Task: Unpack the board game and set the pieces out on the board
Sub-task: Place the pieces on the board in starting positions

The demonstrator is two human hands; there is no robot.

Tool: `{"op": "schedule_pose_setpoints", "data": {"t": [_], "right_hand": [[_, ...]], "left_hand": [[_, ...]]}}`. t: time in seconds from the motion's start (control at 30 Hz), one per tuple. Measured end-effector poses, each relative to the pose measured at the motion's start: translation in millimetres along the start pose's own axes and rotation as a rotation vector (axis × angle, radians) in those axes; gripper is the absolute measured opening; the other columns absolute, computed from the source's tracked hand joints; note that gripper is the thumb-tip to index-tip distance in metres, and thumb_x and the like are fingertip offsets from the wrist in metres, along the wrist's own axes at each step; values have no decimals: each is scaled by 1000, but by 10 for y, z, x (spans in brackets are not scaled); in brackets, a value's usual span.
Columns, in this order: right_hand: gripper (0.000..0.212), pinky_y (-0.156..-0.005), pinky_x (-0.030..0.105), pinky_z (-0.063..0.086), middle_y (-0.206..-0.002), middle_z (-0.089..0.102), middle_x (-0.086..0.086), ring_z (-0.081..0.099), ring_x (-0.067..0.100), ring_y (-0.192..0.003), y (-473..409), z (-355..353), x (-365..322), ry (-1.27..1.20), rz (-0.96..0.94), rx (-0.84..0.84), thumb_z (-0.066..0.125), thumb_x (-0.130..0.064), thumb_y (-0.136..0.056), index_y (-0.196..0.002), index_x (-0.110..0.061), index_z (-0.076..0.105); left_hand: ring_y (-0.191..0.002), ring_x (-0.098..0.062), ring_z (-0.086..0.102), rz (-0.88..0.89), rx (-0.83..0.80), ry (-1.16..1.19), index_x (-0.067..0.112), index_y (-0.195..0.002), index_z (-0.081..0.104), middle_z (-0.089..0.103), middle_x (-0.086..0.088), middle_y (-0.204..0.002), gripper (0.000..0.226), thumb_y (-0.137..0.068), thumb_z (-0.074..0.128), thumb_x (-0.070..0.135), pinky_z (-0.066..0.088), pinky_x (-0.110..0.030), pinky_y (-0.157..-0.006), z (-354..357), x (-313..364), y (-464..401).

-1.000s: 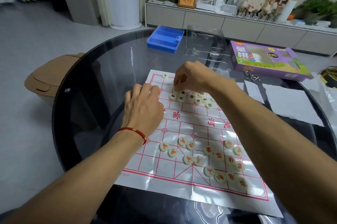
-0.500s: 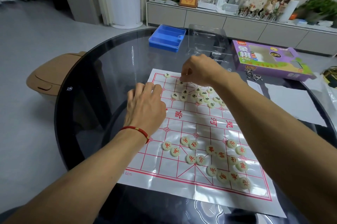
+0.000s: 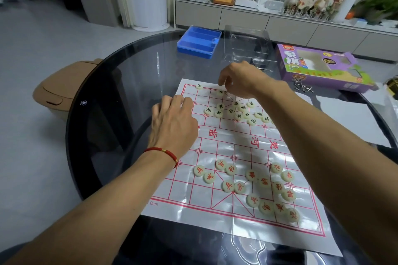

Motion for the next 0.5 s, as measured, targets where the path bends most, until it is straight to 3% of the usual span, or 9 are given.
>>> {"op": "schedule_pose_setpoints", "data": {"t": [0.07, 0.13, 0.3, 0.5], "right_hand": [[14, -82, 46, 61, -106, 70, 2, 68, 26, -91, 0, 8, -37, -22, 21, 13, 72, -26, -88, -101, -29, 73], [16, -81, 45, 61, -103, 70, 1, 67, 26, -88, -4, 42, -64, -22, -1, -7, 78, -34, -84, -99, -28, 73], [25, -81, 44, 62, -97, 70, -2, 68, 21, -88, -14, 72, 8, -48, -16, -42, 78, -12, -84, -104, -27, 74], [26, -86, 42, 61, -102, 73, 2, 69, 22, -92, -4, 62, 59, -75, -10, 2, 77, -10, -85, -109, -19, 76]], "left_hand": [[-124, -22, 44, -4, 1, -2, 19, -132, 50, 51, -2, -138, 34, -99, 48, 26, 35, -40, -107, 0, 2, 0], [-125, -22, 43, -8, -2, -3, 19, -133, 50, 51, -2, -139, 34, -99, 48, 26, 35, -41, -108, 0, 3, 0], [-124, -22, 43, 1, 5, 0, 20, -132, 50, 51, -2, -138, 33, -99, 47, 26, 36, -41, -107, -3, -4, -1], [-123, -22, 44, 7, 6, 7, 19, -131, 50, 51, -2, -137, 33, -99, 47, 26, 36, -41, -108, -2, -1, 0]]}}
Point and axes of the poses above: each hand's wrist, its own y-axis away from the middle knuckle, its own z-axis out of the palm, x = y × z, the point moved 5 cm from there along -y, towards the middle knuckle
